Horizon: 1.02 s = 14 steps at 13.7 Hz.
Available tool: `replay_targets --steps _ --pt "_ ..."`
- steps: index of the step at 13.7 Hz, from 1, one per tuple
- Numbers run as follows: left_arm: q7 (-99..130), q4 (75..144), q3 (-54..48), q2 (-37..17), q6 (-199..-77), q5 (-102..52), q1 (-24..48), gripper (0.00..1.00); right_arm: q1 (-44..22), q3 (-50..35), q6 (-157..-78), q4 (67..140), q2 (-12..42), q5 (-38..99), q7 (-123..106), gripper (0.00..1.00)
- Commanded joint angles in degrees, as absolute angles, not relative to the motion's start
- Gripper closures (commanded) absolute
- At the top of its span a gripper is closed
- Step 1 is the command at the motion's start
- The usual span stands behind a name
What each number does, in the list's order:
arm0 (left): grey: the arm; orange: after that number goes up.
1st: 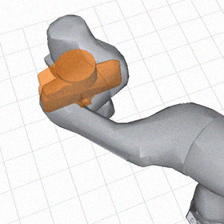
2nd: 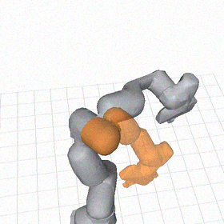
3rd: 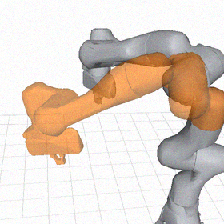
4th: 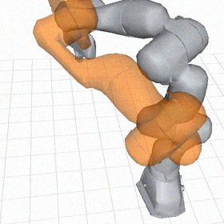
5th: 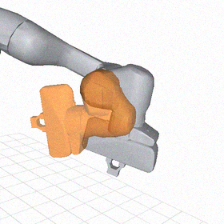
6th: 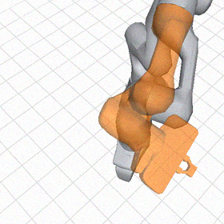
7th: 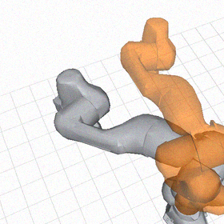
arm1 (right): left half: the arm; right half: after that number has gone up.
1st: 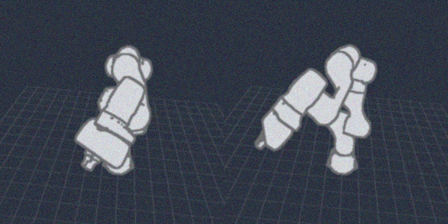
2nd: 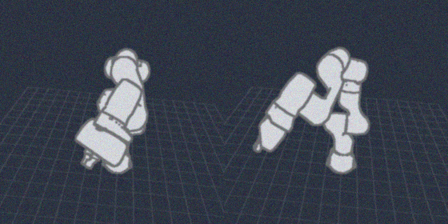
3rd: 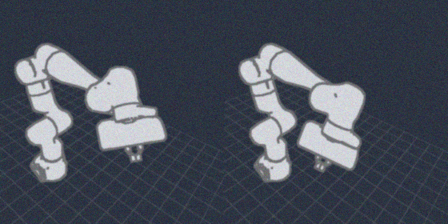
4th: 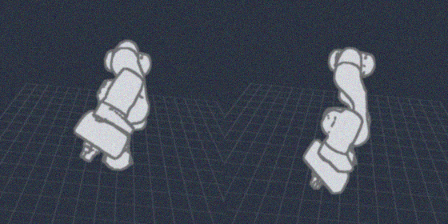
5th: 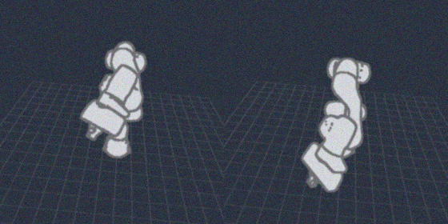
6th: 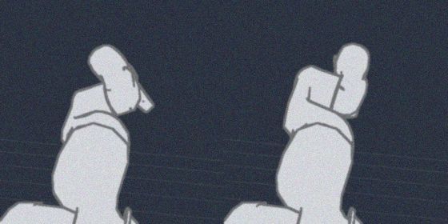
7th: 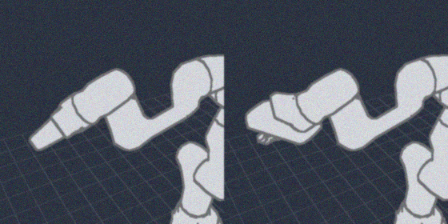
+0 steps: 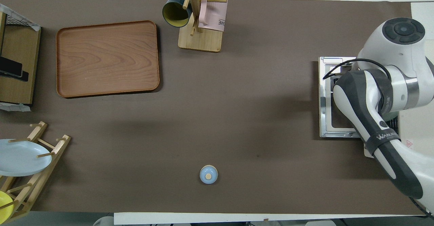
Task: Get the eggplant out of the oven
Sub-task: 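Grasp the green plate and pull it out with the right gripper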
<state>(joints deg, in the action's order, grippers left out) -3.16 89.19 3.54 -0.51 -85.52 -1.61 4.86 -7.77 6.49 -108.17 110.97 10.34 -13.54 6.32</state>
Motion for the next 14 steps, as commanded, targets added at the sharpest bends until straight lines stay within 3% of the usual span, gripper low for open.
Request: replay_targets --steps 1,3,6,10,14 --pt "-2.81 90.62 3.52 0.97 -85.17 -1.85 4.57 0.0 -7.12 5.98 -109.59 113.46 9.05 -15.12 4.83 0.6" --pt "-2.81 90.62 3.52 0.97 -85.08 -1.85 4.57 0.0 -7.12 5.98 -111.35 114.52 9.58 -15.47 4.83 0.69" --pt "-2.81 90.62 3.52 0.97 -85.08 -1.85 4.57 0.0 -7.56 5.98 -111.18 114.52 9.67 -19.25 3.17 1.0" --pt "-2.81 90.62 3.52 0.97 -85.17 -1.85 4.57 0.0 -12.55 5.63 -109.69 112.6 10.98 -19.25 3.95 1.0" --pt "-2.02 90.62 3.6 0.97 -84.29 -1.76 4.57 0.0 -24.05 5.54 -99.69 100.41 17.73 -18.28 14.82 1.0"
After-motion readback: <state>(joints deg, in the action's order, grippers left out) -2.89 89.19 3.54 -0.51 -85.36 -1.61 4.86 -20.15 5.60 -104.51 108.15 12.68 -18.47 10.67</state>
